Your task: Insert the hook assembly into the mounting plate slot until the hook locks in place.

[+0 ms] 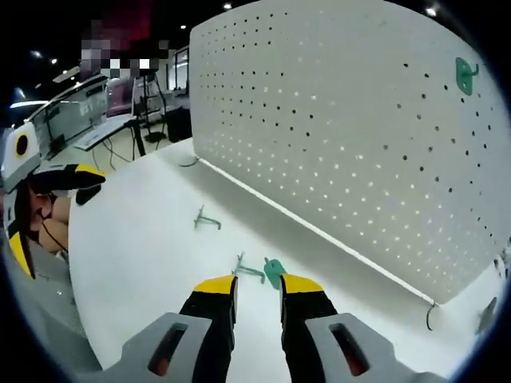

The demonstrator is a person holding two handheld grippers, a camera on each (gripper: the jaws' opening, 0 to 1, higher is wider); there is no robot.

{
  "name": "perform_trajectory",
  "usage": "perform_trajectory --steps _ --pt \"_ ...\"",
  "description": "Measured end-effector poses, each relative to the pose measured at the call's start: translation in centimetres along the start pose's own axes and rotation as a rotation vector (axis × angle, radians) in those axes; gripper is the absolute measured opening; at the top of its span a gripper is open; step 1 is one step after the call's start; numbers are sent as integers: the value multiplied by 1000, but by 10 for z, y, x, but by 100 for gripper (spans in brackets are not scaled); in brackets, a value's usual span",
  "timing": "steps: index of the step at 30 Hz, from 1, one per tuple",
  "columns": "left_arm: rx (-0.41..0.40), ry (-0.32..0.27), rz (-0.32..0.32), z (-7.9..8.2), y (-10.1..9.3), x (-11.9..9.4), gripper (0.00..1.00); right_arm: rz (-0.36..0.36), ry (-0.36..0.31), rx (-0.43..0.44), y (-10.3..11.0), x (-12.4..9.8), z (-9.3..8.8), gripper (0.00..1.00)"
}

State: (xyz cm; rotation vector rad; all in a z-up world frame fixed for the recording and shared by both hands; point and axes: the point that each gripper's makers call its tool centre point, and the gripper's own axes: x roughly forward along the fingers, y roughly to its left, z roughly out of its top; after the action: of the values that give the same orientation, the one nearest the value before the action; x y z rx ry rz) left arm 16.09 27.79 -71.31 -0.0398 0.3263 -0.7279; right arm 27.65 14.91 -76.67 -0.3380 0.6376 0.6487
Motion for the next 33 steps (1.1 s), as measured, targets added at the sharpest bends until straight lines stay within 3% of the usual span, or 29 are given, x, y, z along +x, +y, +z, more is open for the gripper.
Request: perform_trajectory --steps 15,24,28,33 --pt "-22 -28 -7 2 -4 -2 96 38 108 -105 0 25 -2 19" --pt "-33 -34 -13 2 -3 -1 95 49 163 -121 0 40 -4 15" --pt "-76 -43 0 -1 1 -2 95 47 201 -138 -2 48 -8 13" --pt "-70 -43 0 -2 0 -3 95 52 267 -174 -4 58 -19 13"
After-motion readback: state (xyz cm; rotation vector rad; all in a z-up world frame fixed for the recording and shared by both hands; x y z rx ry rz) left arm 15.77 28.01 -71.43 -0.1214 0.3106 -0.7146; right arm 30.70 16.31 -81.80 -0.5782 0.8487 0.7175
